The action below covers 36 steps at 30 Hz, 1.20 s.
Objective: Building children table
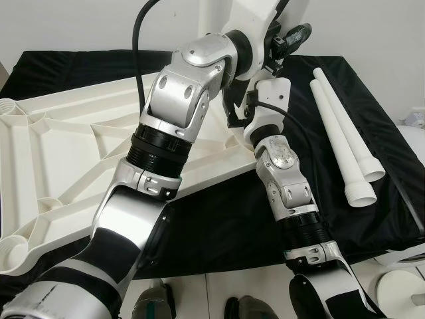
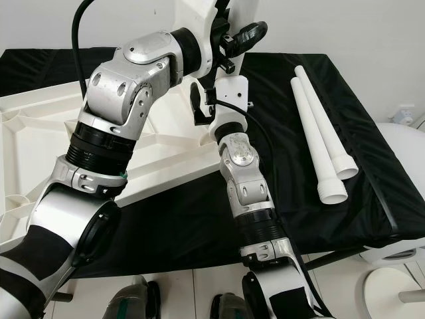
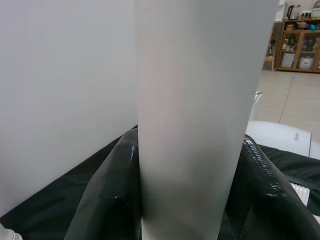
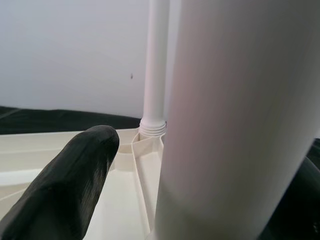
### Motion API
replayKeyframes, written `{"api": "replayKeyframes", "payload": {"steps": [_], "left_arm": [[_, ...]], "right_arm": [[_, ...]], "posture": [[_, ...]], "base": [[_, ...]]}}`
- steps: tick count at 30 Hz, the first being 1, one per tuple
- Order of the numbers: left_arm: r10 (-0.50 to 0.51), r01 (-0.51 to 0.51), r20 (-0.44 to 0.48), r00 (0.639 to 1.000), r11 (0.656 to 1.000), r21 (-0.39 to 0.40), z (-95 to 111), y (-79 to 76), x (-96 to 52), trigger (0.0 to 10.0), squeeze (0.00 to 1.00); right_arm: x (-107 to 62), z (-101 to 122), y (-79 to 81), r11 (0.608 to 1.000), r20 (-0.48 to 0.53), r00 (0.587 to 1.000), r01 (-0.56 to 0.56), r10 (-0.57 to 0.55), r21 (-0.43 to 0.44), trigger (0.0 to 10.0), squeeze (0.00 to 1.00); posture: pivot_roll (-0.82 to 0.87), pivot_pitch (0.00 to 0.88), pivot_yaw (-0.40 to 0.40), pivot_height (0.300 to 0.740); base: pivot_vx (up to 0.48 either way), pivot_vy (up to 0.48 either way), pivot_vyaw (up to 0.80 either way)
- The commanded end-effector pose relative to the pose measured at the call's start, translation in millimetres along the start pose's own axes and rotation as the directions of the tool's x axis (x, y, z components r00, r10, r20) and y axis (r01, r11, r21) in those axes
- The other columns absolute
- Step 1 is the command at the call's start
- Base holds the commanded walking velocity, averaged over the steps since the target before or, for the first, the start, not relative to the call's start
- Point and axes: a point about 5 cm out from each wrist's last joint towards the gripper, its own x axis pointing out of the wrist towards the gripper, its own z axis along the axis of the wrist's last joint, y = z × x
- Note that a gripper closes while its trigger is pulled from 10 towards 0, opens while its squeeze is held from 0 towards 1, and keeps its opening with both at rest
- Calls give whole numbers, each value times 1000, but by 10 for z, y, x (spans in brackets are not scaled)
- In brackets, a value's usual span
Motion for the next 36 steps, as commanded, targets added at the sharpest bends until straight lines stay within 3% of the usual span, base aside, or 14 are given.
{"api": "replayKeyframes", "payload": {"steps": [1, 2, 3, 4, 5, 9, 10, 15, 16, 17, 22, 23, 24, 36], "left_arm": [[132, -132, 22, 991, 991, 24, 54, 32, 23, 10000, 0], [133, -134, 21, 991, 991, 26, 51, 37, 22, 10000, 0], [133, -134, 21, 991, 991, 26, 51, 37, 22, 10000, 0], [134, -135, 21, 991, 991, 27, 48, 42, 20, 10000, 0], [135, -135, 21, 991, 990, 28, 46, 45, 19, 10000, 0], [136, -137, 20, 990, 990, 30, 42, 46, 19, 10000, 0], [137, -138, 18, 990, 990, 33, 37, 49, 22, 10000, 0], [138, -139, 19, 990, 990, 39, 44, 46, 29, 10000, 0], [138, -138, 21, 990, 990, 41, 49, 42, 30, 10000, 0], [136, -137, 23, 990, 990, 44, 53, 39, 32, 10000, 0], [130, -131, 29, 991, 990, 45, 62, 29, 36, 10000, 0], [127, -128, 33, 991, 991, 39, 67, 27, 33, 10000, 298], [108, -109, 47, 993, 994, 14, 76, 15, 25, 10000, 1000], [-19, 28, 92, 996, 994, -103, 102, -98, -44, 10000, 1000]], "right_arm": [[22, 81, -23, 1000, 23, 1000, 19, -19, -1, 10000, 0], [24, 96, -36, 1000, 29, 999, 29, -29, -1, 8510, 0], [24, 96, -36, 1000, 29, 999, 29, -29, -1, 8510, 0], [27, 108, -41, 1000, 33, 999, 31, -31, 0, 3725, 0], [28, 113, -43, 999, 33, 999, 32, -32, 2, 2431, 0], [28, 120, -43, 999, 35, 999, 34, -34, 4, 2039, 0], [27, 125, -44, 999, 35, 999, 36, -36, 9, 0, 0], [25, 123, -42, 999, 27, 999, 46, -47, 18, 0, 0], [24, 116, -40, 999, 20, 999, 47, -47, 22, 3922, 0], [25, 109, -41, 998, 14, 999, 51, -51, 25, 10000, 0], [25, 93, -55, 998, 3, 998, 65, -65, 27, 10000, 0], [25, 91, -58, 997, 1, 998, 68, -68, 28, 10000, 0], [25, 88, -67, 997, -1, 997, 75, -75, 30, 10000, 0], [35, 104, -141, 994, 10, 995, 100, -101, 35, 10000, 0]], "posture": [[-4, 73, -36, 740], [-5, 72, -36, 740], [-5, 72, -36, 740], [-6, 73, -35, 740], [-6, 73, -35, 740], [-5, 73, -35, 740], [-5, 73, -35, 740], [-4, 71, -34, 740], [-4, 71, -33, 740], [-4, 72, -33, 740], [-3, 71, -33, 740], [-4, 70, -32, 740], [-4, 69, -32, 740], [1, 62, -31, 740]], "base": [[0, 0, 0], [0, 0, 0], [0, 0, 0], [0, 0, 0], [0, 0, 0], [0, 0, 0], [0, 0, 0], [0, 0, 0], [0, 0, 0], [0, 0, 0], [0, 0, 0], [0, 0, 0], [0, 0, 0], [0, 0, 0]]}}
